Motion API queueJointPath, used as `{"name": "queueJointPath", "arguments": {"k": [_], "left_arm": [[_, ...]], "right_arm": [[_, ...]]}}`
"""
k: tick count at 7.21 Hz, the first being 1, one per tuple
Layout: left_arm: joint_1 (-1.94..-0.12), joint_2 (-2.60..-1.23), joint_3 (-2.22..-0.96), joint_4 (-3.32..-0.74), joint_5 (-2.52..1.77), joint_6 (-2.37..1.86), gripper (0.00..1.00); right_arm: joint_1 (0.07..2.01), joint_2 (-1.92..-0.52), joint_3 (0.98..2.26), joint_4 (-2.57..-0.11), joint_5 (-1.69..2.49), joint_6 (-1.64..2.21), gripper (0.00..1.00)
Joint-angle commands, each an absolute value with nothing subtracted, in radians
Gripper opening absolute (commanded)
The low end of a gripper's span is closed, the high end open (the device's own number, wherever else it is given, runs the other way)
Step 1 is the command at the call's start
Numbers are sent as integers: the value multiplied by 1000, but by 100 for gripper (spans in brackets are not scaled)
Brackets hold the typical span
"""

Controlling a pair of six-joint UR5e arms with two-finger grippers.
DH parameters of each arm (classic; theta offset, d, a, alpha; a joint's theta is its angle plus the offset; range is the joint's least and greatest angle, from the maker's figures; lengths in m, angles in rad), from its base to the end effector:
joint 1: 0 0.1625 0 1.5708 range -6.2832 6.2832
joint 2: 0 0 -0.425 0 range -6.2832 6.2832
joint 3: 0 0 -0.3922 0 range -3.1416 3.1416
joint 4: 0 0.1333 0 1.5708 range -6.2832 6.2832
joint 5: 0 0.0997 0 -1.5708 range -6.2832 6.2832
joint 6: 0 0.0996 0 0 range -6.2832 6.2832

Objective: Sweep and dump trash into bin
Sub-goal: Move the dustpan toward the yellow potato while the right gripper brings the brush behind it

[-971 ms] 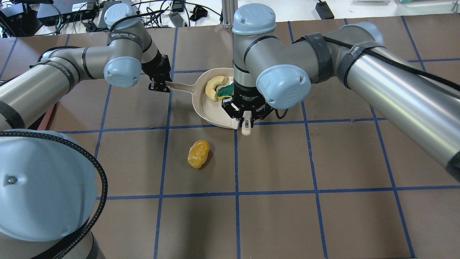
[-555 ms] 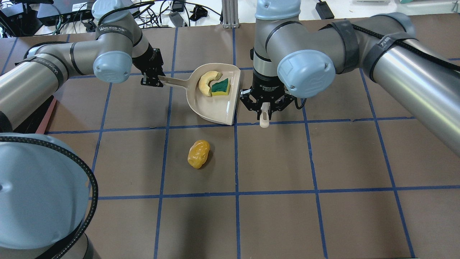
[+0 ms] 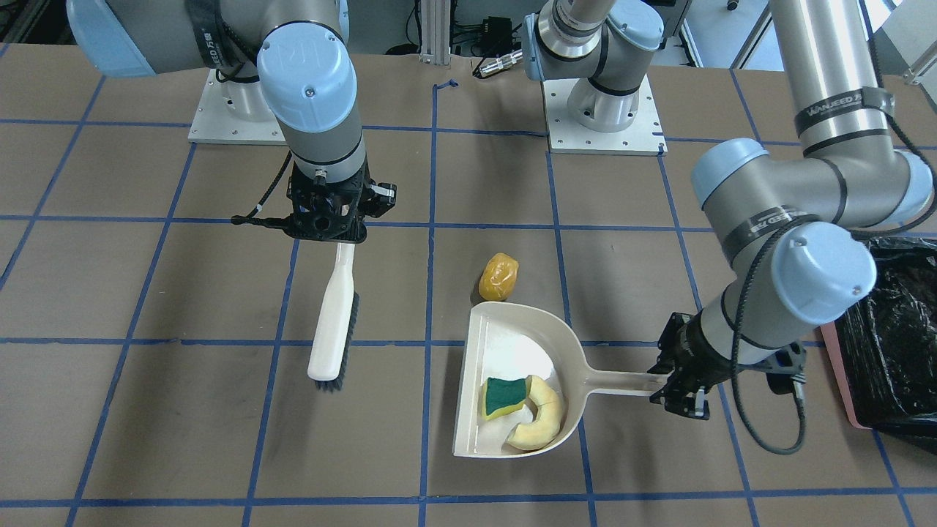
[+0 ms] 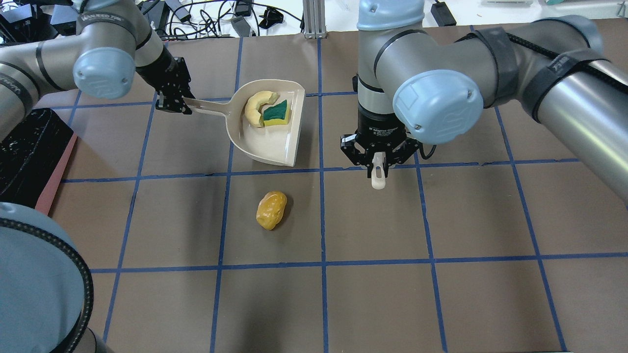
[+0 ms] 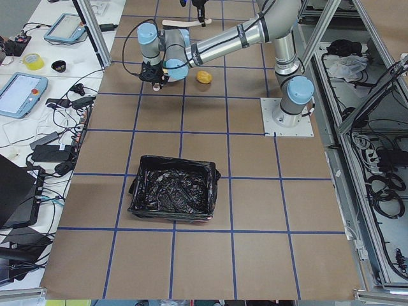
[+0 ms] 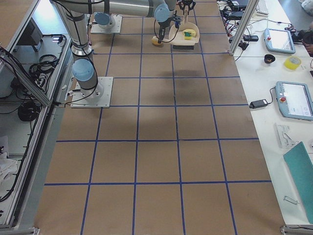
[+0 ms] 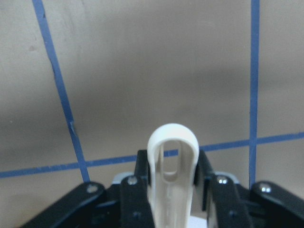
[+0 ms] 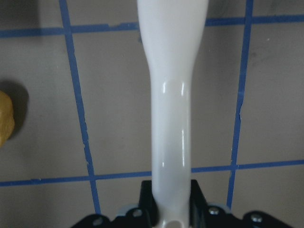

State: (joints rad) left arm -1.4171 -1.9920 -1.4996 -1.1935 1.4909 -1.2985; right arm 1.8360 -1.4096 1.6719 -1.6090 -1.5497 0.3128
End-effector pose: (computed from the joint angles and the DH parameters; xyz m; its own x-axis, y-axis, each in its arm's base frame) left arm -0.0409 -0.6586 0.3193 -0.1176 -0.9919 0.0477 -0.9902 0.1208 0.0695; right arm 0.2675 -0.4683 0.3610 -0.9978 0.0445 0.0488 0.0541 0.9745 0.2178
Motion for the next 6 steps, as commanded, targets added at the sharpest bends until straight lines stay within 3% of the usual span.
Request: {"name": "queueJointPath", "arguments": {"k": [1, 3, 6], "left_arm": [[-1333, -1904, -1514, -1259, 1518, -1266, 0], [-1263, -1850, -1572, -1298, 1523, -1174, 0], [-1206, -1743, -1782, -1247, 1548, -1134, 0]], "right_arm": [[1847, -1440, 1791, -1614, -1517, 319, 4], [1932, -1451, 1839, -1630, -1514, 398, 4], [2069, -1413, 1879, -1716, -1446, 512, 4]]}}
